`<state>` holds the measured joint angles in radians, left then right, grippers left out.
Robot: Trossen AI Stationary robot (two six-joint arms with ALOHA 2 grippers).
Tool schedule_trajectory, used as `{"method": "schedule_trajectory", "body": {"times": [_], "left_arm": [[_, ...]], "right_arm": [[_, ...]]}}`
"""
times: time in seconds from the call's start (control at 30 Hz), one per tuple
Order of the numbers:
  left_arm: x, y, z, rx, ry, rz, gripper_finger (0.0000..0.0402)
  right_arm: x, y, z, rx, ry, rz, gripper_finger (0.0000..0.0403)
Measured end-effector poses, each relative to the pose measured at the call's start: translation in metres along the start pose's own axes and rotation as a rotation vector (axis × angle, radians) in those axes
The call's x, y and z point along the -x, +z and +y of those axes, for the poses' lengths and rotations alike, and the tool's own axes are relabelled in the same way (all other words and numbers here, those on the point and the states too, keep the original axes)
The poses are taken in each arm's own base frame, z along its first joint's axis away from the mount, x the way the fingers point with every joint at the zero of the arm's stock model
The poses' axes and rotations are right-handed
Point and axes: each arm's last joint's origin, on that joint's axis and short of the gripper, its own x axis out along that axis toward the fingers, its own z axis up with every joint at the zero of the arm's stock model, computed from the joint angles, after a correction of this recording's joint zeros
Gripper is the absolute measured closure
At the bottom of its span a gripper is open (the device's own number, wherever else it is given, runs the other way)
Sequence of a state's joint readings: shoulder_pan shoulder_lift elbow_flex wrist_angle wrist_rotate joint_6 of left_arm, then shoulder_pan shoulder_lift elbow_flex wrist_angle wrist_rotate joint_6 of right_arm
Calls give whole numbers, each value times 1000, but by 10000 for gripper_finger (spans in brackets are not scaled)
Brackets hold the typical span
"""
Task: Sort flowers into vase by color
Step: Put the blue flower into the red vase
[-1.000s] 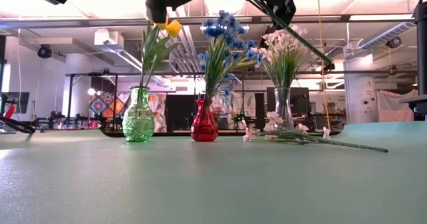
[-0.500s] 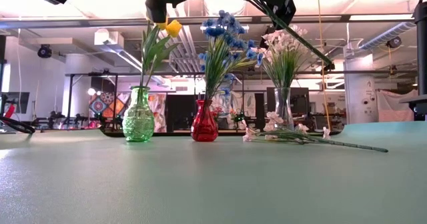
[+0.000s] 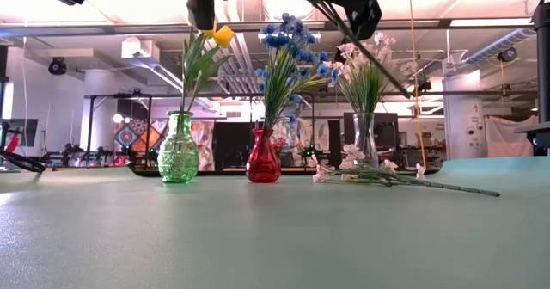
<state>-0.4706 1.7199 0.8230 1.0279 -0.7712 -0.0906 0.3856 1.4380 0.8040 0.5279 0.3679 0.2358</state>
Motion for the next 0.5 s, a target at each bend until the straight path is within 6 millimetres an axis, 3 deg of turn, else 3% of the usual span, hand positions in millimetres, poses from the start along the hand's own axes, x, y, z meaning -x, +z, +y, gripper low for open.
{"method": "schedule_trajectory", "body": {"times": [0.5], "left_arm": [[0,0,0,1,5,-1,394]], "right_arm": [[3,3,3,-29,23,-8,214]]}}
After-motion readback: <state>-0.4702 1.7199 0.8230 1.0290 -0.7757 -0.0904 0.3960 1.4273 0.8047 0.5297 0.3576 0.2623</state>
